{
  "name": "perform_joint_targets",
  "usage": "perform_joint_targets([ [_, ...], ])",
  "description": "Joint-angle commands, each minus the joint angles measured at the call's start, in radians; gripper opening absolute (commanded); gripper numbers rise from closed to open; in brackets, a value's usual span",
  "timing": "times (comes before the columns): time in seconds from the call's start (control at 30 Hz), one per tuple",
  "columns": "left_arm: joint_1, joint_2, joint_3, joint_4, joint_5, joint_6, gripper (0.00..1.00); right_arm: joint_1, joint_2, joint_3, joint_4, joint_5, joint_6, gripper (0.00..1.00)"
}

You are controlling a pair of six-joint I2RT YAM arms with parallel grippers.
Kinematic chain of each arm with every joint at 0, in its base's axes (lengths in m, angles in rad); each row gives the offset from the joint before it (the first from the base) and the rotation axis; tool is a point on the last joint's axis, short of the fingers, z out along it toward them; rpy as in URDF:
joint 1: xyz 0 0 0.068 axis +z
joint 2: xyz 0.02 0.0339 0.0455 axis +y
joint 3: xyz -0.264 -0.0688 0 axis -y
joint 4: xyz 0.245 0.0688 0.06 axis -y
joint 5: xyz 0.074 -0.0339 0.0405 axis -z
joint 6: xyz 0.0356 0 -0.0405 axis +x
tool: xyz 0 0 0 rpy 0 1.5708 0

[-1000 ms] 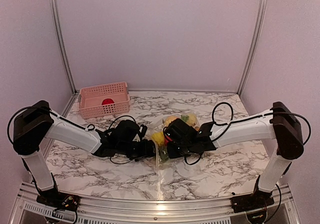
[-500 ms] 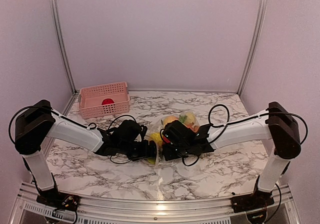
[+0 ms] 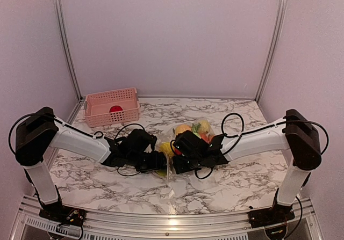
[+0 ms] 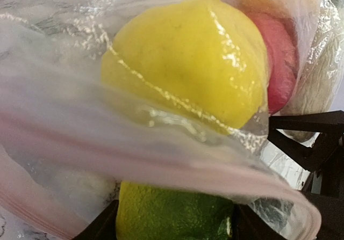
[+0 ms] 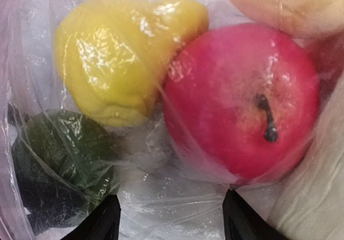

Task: Open the zip-top bag and remove the fake food
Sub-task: Pick up the fake fruit from the zipper food storage bag.

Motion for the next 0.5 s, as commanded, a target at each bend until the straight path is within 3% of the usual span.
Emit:
perform_joint_targets([
  [0.0,-0.007,-0.072,0.006,-0.047,-0.039,0.013,0.41,0.006,0.012,0.015,-0.029,0.001,0.005,0.64],
  [0.13,-0.007,-0.142,-0.012,-0.088,-0.082,0.019,0.35,0.005,-0.008,0.010,-0.026,0.010,0.009,0.65],
  [0.47,-0.007,-0.317,-0.089,-0.231,-0.229,0.021,0.35,0.005,-0.048,0.018,-0.029,0.013,0.009,0.65],
])
